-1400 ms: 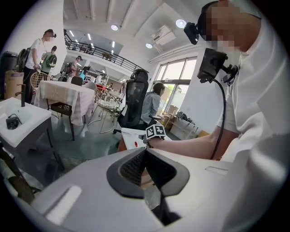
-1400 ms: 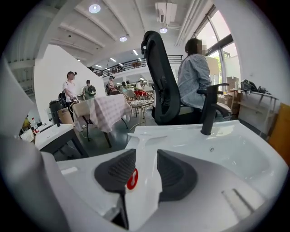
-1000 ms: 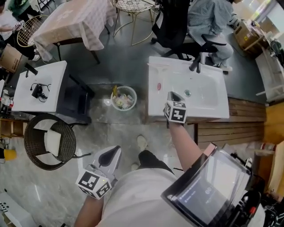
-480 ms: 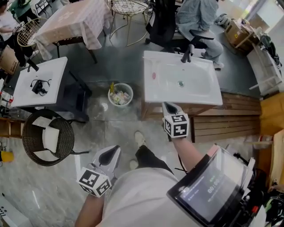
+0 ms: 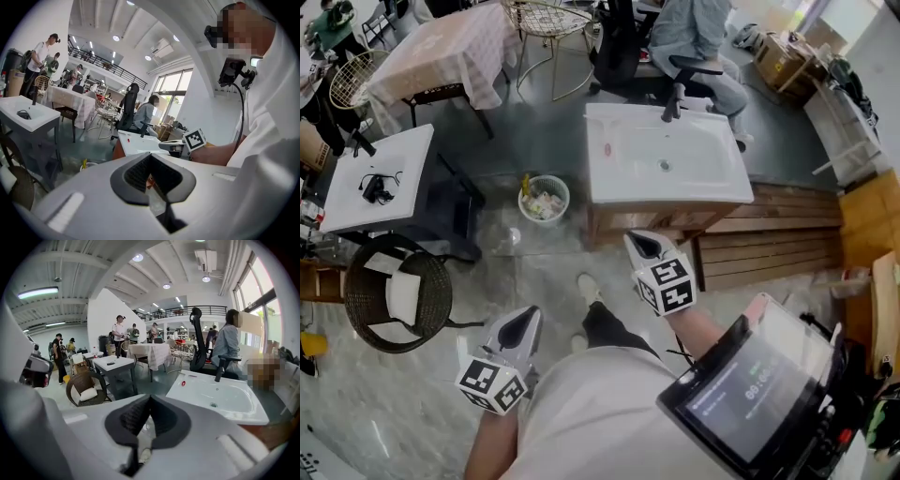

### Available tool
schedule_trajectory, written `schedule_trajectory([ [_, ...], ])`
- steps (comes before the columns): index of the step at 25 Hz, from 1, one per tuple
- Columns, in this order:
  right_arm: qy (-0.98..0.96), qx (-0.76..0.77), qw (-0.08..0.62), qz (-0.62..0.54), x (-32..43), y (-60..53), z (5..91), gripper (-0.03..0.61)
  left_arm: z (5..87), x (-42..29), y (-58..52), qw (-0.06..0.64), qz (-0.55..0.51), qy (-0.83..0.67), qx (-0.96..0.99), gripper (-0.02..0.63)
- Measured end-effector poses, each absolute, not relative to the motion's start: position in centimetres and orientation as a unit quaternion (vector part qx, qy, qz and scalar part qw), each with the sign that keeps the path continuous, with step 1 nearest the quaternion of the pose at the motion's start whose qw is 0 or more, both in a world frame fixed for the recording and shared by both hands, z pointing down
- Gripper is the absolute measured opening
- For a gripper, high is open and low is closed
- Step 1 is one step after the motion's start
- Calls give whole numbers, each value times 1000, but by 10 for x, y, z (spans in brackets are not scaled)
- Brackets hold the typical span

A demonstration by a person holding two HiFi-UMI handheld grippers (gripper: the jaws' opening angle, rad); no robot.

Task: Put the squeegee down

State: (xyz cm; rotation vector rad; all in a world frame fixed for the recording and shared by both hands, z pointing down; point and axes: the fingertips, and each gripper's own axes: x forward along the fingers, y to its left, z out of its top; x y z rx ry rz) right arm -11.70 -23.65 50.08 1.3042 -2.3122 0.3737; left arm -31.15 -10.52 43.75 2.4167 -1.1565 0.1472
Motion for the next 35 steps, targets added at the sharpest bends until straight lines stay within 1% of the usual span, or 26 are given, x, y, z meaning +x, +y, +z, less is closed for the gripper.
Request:
schedule_trajectory([
  [10, -872, 422, 226, 102, -153, -181, 483, 2, 436, -311, -86, 225, 54, -417, 879, 8],
  [24, -892, 388, 219, 74, -184, -160, 462, 2, 434, -325, -68, 219, 52, -424, 877, 8],
  [35, -898, 370, 229, 61, -196, -146, 453, 2, 439, -330, -50, 225, 53, -434, 871, 8],
])
